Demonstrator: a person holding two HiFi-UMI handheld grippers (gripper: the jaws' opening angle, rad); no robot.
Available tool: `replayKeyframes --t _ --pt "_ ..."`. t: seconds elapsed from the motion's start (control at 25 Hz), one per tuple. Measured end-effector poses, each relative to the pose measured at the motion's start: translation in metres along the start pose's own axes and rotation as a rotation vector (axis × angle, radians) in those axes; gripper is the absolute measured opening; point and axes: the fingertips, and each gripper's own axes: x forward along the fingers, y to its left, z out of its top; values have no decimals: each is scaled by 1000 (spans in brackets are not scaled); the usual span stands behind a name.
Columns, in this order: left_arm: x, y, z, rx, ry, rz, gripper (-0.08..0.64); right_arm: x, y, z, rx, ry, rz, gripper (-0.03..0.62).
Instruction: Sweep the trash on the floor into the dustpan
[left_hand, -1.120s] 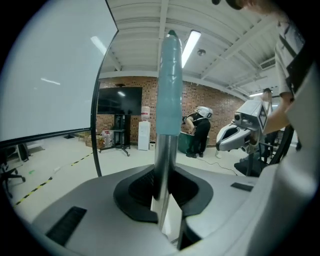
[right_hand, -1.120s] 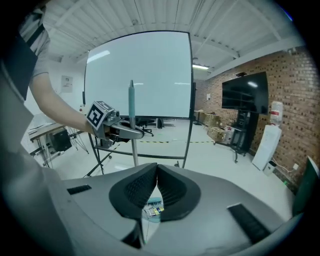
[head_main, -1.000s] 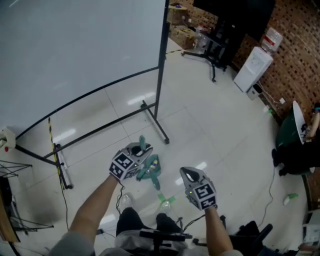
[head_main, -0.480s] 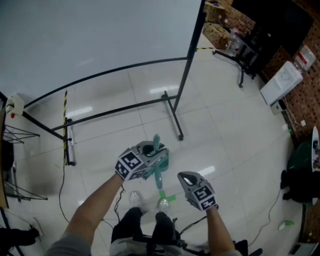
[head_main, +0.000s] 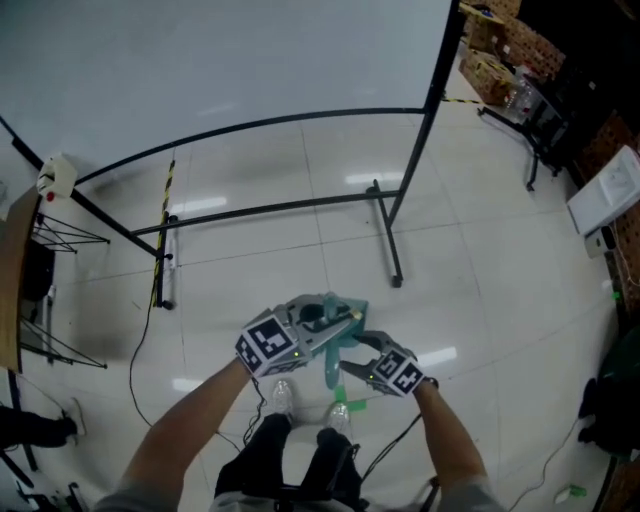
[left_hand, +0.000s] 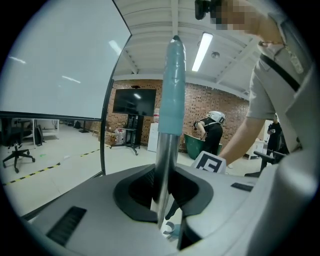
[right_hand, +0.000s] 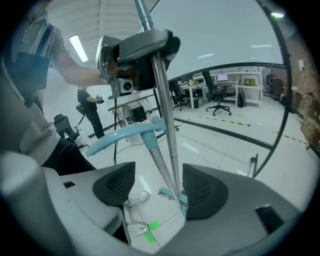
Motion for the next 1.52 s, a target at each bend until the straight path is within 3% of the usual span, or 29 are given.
replayKeyframes --t 0.08,0.44,0.56,0.68,1.16,1.52 --pt "1 -2 1 11 -5 -11 52 14 -4 0 -30 4 50 305" --pt "-4 -10 3 0 -27 -34 55 44 -8 35 -165 -76 149 305" --pt "-7 -8 4 -21 -36 -31 57 44 -1 38 -214 -82 179 253" --pt "-10 -6 4 -28 -39 -27 58 45 0 39 -241 -83 198 247" --pt "-9 -18 2 -47 -40 -47 61 44 5 36 -260 -80 224 196" --pt "-16 -13 0 -53 -70 11 66 46 -3 34 -196 -55 146 227"
